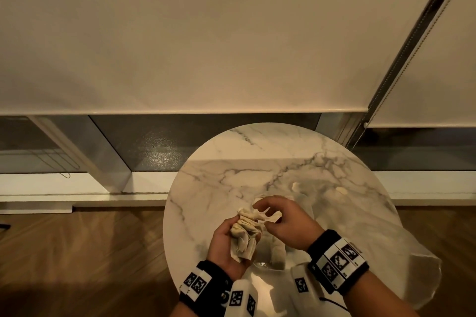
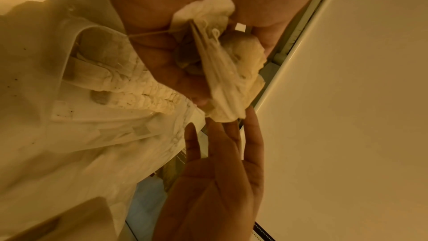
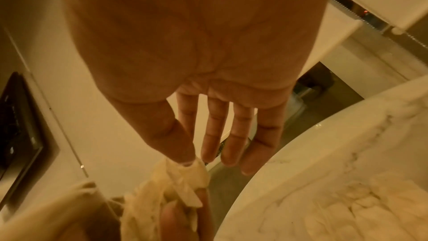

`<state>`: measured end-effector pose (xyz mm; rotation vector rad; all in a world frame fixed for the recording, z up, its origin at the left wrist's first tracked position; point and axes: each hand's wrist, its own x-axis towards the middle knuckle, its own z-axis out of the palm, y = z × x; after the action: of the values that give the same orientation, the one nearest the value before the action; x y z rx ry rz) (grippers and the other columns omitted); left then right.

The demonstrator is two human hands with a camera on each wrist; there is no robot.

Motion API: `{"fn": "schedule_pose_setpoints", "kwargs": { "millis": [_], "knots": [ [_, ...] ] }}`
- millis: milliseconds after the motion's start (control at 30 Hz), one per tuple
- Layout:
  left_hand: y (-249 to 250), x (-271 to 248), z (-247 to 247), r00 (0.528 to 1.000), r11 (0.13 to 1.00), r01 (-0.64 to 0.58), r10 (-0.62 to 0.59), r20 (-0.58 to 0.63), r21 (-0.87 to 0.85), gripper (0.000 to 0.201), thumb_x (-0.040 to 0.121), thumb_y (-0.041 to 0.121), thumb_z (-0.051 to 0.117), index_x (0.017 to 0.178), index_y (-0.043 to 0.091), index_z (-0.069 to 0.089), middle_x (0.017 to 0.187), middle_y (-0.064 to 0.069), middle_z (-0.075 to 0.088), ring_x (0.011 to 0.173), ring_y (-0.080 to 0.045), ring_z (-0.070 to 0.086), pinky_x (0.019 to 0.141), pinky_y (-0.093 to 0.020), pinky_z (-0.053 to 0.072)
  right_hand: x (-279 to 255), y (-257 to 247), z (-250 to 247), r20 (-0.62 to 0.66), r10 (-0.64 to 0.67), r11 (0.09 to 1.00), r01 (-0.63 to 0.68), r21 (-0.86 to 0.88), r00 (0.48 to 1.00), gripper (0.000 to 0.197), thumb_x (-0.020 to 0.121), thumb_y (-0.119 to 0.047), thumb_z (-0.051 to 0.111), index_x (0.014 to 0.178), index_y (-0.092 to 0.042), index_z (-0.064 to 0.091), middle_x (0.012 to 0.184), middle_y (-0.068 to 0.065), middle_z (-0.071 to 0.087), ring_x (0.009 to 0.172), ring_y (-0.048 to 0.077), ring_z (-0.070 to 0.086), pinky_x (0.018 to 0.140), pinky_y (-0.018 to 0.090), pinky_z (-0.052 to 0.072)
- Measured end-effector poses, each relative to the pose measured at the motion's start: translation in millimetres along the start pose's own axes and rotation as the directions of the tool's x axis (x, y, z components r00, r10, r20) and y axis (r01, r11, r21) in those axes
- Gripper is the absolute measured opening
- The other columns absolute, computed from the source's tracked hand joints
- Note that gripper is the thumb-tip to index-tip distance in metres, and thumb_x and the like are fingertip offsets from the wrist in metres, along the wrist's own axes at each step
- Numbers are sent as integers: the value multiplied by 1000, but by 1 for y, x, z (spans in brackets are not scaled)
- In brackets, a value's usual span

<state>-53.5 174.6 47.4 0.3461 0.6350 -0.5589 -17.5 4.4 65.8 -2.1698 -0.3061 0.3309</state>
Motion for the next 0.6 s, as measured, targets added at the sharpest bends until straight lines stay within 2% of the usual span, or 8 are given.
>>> {"fn": "schedule_pose_setpoints", "kwargs": {
  "millis": [100, 133, 233, 300, 367, 433, 500, 600],
  "knots": [
    [0, 0, -2, 998, 999, -10, 13, 60, -39, 11, 90, 18, 52, 91, 10, 59, 75, 0, 56, 66, -12, 55, 76, -24, 48, -1, 0, 4, -12, -31, 999, 30, -40, 999, 37, 80, -14, 68, 107, -38, 67, 105, -16, 62, 94, 2, 58, 72, 14, 48],
    [1, -1, -2, 996, 999, -13, 18, 91, -51, 15, 92, 19, 49, 89, 9, 59, 72, 0, 57, 64, -13, 56, 73, -26, 49, -1, -1, 6, -24, -45, 998, 44, -47, 999, 31, 81, -18, 71, 105, -37, 68, 103, -16, 63, 93, 2, 58, 71, 14, 49],
    [3, -7, -1, 996, 999, -33, 33, 80, -5, 20, 92, 21, 49, 86, 7, 62, 68, -3, 59, 61, -16, 59, 67, -29, 51, 0, -5, 10, -60, -108, 991, 103, -87, 992, 12, 84, -29, 73, 96, -32, 72, 95, -14, 64, 90, 2, 59, 68, 16, 50],
    [5, -15, 3, 996, 999, -23, 21, 91, 26, 27, 92, 22, 49, 81, 5, 66, 70, -7, 62, 61, -19, 63, 63, -31, 54, 1, -8, 11, -87, -130, 987, 120, -105, 988, 5, 87, -30, 71, 91, -30, 73, 91, -13, 65, 88, 2, 59, 69, 20, 52],
    [9, -20, 5, 995, 1000, -7, 5, 96, 27, 33, 94, 24, 47, 77, 4, 67, 69, -9, 63, 60, -22, 64, 55, -28, 55, 1, -11, 13, -106, -112, 992, 104, -75, 988, 1, 88, -30, 70, 88, -30, 72, 88, -12, 66, 87, 2, 61, 70, 23, 54],
    [13, -24, 6, 997, 999, 2, -6, 80, 53, 31, 93, 25, 48, 75, 5, 64, 68, -8, 60, 62, -22, 61, 51, -27, 53, 2, -13, 14, -129, -56, 998, 60, 24, 990, 6, 87, -27, 71, 82, -31, 70, 84, -12, 68, 85, 3, 64, 71, 24, 56],
    [16, -24, 4, 997, 999, 12, -14, 80, 34, 28, 93, 25, 47, 74, 8, 58, 65, -6, 57, 61, -21, 58, 51, -26, 53, 4, -14, 14, -159, 17, 984, 11, 176, 987, 12, 87, -21, 71, 78, -27, 69, 79, -10, 70, 81, 6, 66, 71, 29, 58],
    [22, -25, 3, 994, 998, 58, -56, 92, -20, 24, 96, 23, 44, 76, 10, 51, 63, -3, 55, 54, -17, 58, 51, -26, 53, 5, -22, 11, -162, 168, 879, -73, 471, 972, 6, 88, -7, 70, 83, -11, 70, 74, 1, 71, 75, 18, 69, 72, 43, 60]
  ]
}}
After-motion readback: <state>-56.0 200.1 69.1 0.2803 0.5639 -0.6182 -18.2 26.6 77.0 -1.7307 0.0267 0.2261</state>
